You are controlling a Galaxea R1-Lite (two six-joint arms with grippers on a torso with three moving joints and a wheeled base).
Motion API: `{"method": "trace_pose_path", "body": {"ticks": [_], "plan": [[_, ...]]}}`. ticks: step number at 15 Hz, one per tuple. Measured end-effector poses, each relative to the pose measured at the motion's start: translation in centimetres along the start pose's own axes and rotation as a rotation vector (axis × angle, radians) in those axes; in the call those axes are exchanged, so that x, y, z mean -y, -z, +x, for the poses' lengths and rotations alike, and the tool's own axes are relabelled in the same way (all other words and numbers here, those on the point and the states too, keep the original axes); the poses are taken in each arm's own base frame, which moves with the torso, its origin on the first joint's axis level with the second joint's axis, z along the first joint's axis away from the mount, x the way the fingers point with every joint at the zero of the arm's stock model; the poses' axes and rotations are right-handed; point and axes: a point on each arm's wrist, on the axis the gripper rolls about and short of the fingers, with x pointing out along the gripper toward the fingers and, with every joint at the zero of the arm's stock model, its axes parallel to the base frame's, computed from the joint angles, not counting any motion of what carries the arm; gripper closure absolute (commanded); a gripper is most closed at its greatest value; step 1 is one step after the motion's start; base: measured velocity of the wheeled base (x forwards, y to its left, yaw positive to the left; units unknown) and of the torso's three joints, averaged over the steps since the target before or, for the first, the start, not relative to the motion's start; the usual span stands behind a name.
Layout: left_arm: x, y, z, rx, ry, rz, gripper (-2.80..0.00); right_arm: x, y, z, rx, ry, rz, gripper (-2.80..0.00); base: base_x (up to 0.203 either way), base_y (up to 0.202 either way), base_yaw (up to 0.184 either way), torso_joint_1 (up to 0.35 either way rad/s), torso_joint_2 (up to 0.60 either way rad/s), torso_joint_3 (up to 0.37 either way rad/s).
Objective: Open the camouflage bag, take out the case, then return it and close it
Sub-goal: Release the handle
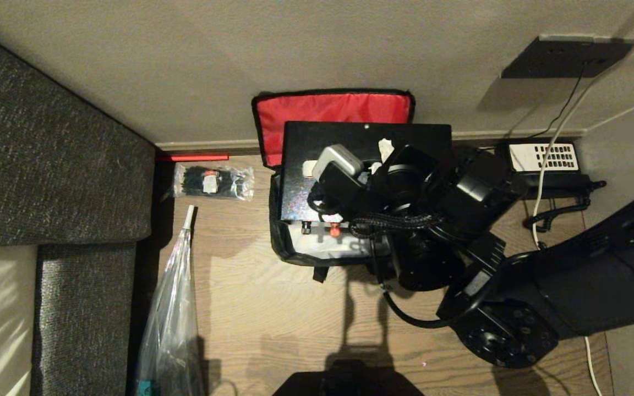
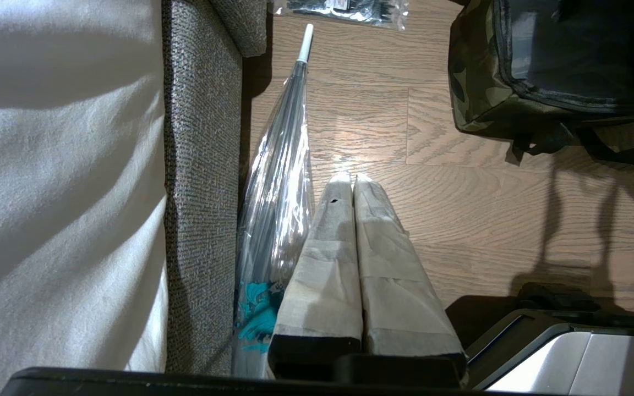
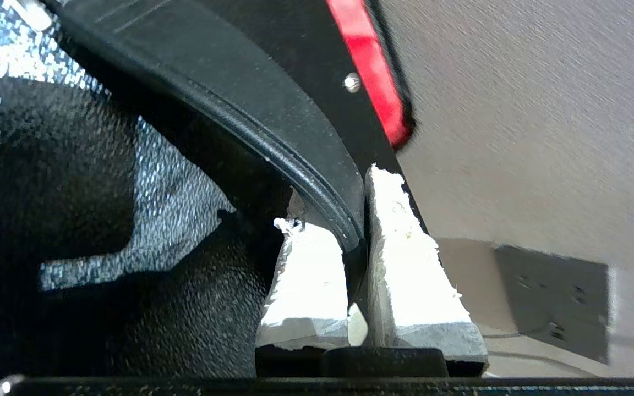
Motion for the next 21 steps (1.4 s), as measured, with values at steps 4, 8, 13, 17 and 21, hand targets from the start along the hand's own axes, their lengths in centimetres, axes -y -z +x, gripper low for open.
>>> {"method": "trace_pose_path", "body": {"ticks": [4, 8, 13, 17, 21], "plan": [[0.0, 0.0, 0.0, 0.0, 0.0, 0.0, 0.0, 2.1, 3.5, -0.7, -0.062, -0.004, -0.047, 0.0, 0.0, 0.0, 0.0, 0.0, 0.0, 0.0], [0.0, 0.0, 0.0, 0.0, 0.0, 0.0, 0.0, 4.5, 7.7, -1.1, -0.16, 0.02, -0.061, 0.0, 0.0, 0.0, 0.0, 0.0, 0.0, 0.0], [0.0, 0.0, 0.0, 0.0, 0.0, 0.0, 0.0, 7.4, 12.5, -2.3, -0.285, 0.051, -0.047, 0.0, 0.0, 0.0, 0.0, 0.0, 0.0, 0.0], [0.0, 0.0, 0.0, 0.0, 0.0, 0.0, 0.0, 9.4, 15.0, -3.9, -0.36, 0.09, -0.037, 0.0, 0.0, 0.0, 0.0, 0.0, 0.0, 0.0], [0.0, 0.0, 0.0, 0.0, 0.0, 0.0, 0.0, 10.5, 16.7, -5.4, -0.437, 0.131, -0.017, 0.0, 0.0, 0.0, 0.0, 0.0, 0.0, 0.0]]}}
